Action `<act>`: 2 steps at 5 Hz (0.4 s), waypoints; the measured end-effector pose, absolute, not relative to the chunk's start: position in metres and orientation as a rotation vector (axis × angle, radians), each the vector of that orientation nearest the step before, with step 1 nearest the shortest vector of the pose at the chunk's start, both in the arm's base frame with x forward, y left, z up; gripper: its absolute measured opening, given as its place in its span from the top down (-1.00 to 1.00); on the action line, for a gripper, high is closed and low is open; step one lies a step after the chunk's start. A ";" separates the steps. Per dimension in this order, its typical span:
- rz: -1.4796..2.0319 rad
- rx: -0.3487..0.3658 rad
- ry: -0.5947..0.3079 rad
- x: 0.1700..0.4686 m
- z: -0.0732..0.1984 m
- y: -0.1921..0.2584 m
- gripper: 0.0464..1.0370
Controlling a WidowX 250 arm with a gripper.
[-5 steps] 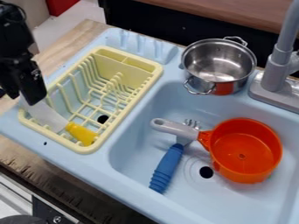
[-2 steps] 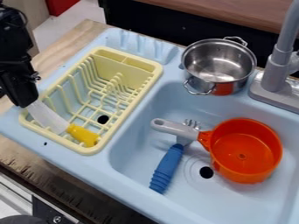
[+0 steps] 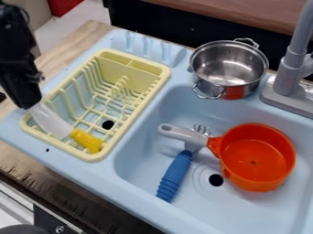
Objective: Put the knife in the pan
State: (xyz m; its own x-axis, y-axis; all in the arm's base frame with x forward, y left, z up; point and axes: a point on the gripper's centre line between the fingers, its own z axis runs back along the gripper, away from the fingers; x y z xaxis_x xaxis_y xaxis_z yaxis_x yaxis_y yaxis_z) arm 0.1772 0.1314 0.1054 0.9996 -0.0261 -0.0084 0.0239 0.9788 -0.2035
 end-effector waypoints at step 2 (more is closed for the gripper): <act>-0.017 -0.261 0.030 0.190 0.151 0.128 0.98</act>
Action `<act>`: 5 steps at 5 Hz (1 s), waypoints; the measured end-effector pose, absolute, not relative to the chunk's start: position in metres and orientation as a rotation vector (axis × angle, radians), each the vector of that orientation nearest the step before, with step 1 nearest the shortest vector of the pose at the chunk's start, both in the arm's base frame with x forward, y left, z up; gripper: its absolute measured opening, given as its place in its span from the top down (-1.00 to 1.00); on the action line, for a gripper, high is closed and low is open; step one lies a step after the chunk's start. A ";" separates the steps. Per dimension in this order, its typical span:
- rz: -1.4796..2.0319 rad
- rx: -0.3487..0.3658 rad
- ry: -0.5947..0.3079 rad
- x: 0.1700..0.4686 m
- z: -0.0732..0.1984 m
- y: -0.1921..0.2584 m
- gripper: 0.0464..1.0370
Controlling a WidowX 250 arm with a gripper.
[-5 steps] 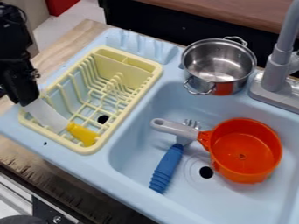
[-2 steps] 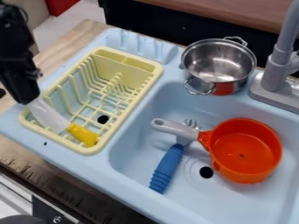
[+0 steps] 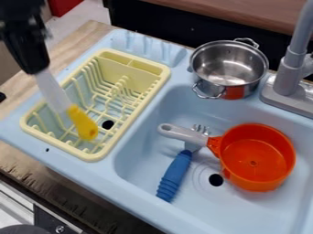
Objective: Put the knife in the pan
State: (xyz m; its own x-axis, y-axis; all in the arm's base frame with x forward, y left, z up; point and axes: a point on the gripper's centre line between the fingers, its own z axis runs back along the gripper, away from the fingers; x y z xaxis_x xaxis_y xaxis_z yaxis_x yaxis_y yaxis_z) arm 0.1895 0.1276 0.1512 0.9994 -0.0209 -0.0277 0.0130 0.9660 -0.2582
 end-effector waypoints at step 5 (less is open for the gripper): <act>0.055 -0.282 -0.175 0.199 0.193 0.056 0.98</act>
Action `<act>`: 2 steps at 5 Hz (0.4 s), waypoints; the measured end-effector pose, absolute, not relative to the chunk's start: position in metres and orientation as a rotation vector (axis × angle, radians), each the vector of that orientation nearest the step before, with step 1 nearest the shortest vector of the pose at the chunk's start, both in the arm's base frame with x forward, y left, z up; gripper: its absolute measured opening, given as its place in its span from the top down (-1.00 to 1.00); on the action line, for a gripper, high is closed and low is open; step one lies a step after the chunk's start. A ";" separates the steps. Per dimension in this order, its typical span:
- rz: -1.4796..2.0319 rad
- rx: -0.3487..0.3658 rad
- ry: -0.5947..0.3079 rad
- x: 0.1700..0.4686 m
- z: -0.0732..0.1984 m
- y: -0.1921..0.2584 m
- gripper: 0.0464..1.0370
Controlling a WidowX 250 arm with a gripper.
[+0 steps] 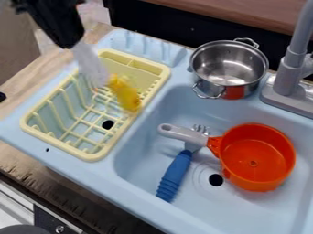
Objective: Put the knife in the pan
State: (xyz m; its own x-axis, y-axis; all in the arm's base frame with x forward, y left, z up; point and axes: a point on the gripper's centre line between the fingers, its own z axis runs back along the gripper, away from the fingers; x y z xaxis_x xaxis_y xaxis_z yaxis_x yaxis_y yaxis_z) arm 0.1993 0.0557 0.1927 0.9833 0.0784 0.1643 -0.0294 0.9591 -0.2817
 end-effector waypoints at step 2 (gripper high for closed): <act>-0.018 -0.345 -0.144 0.205 0.184 0.002 0.98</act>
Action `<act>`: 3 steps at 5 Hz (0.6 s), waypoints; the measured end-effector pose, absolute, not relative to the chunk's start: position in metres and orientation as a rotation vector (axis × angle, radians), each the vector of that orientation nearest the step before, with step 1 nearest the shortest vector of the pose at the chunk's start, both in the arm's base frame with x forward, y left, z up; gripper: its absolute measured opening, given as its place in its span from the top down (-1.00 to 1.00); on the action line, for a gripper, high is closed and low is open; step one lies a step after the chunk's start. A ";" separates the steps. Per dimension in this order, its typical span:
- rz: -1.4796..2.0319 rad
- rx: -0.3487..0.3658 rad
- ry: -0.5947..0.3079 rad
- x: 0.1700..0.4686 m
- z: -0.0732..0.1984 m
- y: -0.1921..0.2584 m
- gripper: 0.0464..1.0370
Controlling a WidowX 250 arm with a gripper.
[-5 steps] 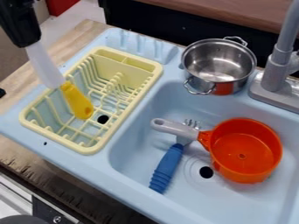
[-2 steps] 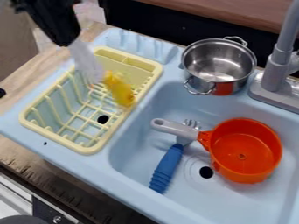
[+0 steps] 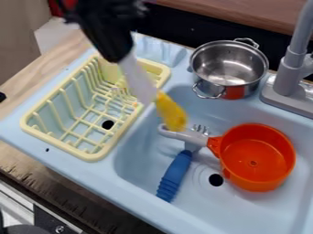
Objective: Put the knife in the pan
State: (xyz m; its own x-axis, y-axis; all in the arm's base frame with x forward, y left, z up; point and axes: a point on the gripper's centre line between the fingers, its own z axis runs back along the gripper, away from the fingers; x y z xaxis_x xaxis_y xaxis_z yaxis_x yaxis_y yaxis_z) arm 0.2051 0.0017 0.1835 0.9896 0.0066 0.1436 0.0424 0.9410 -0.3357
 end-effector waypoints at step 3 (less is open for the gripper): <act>0.024 -0.358 -0.202 0.212 0.164 -0.068 0.98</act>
State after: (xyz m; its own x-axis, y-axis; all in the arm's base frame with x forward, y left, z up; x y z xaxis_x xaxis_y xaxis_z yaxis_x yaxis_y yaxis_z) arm 0.2115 -0.0675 0.1640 0.9795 0.0591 0.1925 0.0124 0.9365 -0.3504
